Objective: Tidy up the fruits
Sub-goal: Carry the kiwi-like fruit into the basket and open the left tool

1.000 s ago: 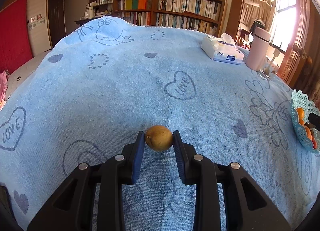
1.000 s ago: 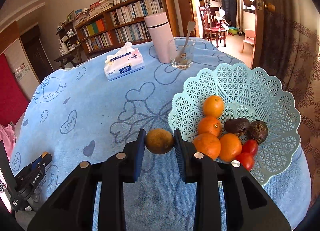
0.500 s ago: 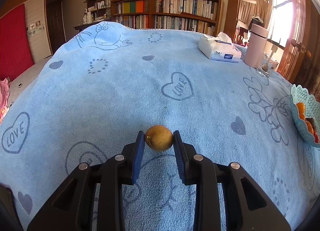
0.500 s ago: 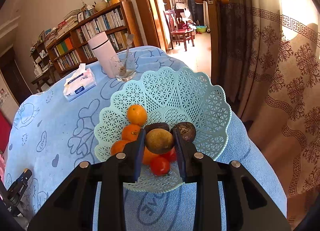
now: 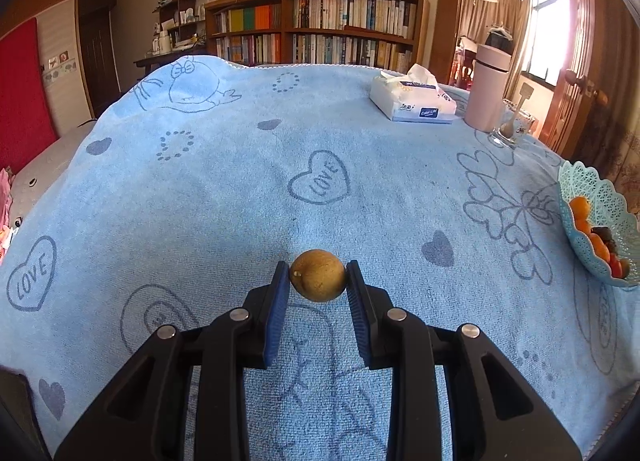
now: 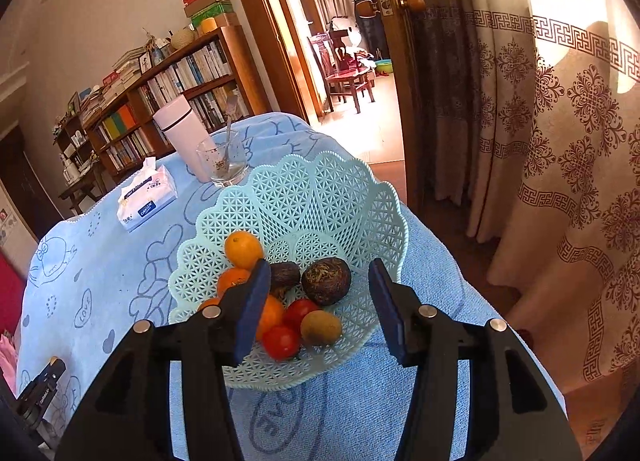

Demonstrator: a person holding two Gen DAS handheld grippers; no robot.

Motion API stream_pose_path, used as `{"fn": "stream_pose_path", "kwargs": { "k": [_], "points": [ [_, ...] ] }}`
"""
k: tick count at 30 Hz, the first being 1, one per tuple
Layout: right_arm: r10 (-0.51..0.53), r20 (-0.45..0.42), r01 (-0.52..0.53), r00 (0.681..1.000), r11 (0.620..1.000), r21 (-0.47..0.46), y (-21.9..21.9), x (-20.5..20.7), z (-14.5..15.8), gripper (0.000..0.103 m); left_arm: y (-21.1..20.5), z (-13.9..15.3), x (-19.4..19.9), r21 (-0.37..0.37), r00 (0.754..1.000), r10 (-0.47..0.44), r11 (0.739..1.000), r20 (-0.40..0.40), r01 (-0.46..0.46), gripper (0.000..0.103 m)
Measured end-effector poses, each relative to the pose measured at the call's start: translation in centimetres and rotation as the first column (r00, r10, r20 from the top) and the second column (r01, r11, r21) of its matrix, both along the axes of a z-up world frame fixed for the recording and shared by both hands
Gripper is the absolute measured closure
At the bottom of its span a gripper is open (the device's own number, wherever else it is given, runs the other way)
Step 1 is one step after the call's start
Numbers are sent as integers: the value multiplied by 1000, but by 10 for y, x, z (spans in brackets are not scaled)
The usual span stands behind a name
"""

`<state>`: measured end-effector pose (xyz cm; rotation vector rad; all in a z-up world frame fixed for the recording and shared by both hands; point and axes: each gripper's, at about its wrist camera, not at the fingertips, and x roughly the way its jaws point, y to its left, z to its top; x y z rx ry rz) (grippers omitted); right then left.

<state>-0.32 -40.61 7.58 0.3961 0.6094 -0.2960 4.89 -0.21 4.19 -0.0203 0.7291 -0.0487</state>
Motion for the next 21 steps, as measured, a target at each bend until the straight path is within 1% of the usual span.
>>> {"fn": "stream_pose_path", "kwargs": {
  "k": [2,4,6,9,14,17,21],
  "points": [
    [-18,15,18,1000,999,-28,-1,-4,2,50,-10,4,-1,6,1000,-23,1000,8,23,74],
    [-44,35,46,998,996,-73,-1,-7,4,46,-22,8,-2,9,999,-49,999,13,49,74],
    [-74,60,81,995,987,-139,2,-11,6,40,-36,12,-2,13,997,-79,997,17,79,74],
    [-82,82,97,993,974,-206,6,-13,5,39,-59,18,-1,25,992,-127,992,24,126,74],
    [-84,83,99,993,976,-196,4,-10,-6,38,-99,26,0,15,975,-222,975,15,221,74],
    [-110,98,127,989,975,-184,1,-14,-11,38,-122,29,4,-1,961,-277,961,3,277,74],
    [-152,118,170,981,973,-159,-4,-18,-16,38,-153,34,8,-1,942,-335,942,7,335,74]
  ]
}}
